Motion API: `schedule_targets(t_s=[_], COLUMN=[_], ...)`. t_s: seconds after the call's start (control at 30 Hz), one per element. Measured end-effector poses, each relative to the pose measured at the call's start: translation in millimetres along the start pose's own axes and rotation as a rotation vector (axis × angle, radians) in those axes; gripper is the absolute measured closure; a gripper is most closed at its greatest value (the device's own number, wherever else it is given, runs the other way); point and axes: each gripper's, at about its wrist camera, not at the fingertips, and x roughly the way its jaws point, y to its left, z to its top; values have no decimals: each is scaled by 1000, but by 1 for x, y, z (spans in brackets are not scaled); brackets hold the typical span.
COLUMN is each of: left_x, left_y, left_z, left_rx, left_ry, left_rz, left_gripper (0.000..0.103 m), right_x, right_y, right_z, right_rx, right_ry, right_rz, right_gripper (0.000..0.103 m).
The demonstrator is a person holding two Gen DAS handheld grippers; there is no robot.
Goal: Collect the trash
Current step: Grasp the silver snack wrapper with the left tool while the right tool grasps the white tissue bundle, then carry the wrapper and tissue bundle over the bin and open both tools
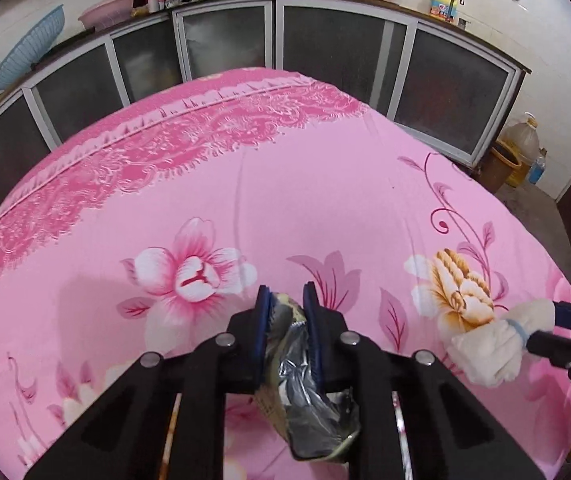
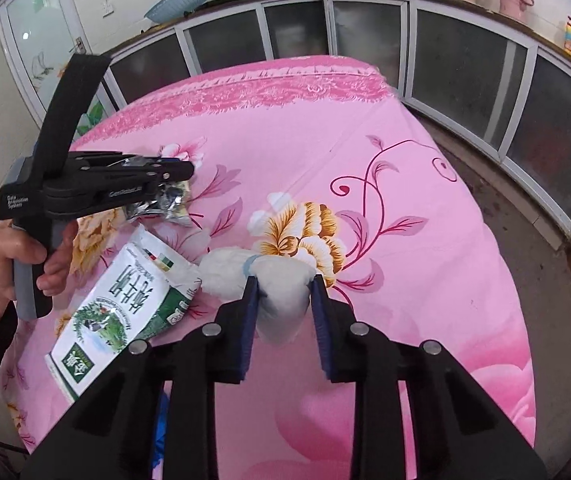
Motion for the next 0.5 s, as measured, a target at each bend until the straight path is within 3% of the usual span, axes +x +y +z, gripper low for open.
schedule_targets(t_s=[0.3,0.5], left_x=[-78,-127], left_y=[17,21], left_z=[-26,-67], left_rx=[-30,-73], left_ry=[-99,-151], left_rz=[3,-39], left_gripper=[87,87], right_x=[-61,-96], right_y=[5,10], right_z=[-13,-41], right_rx=[26,55], right_ry=[-80,-100], right_rz=[-7,-17], right_gripper=[78,78])
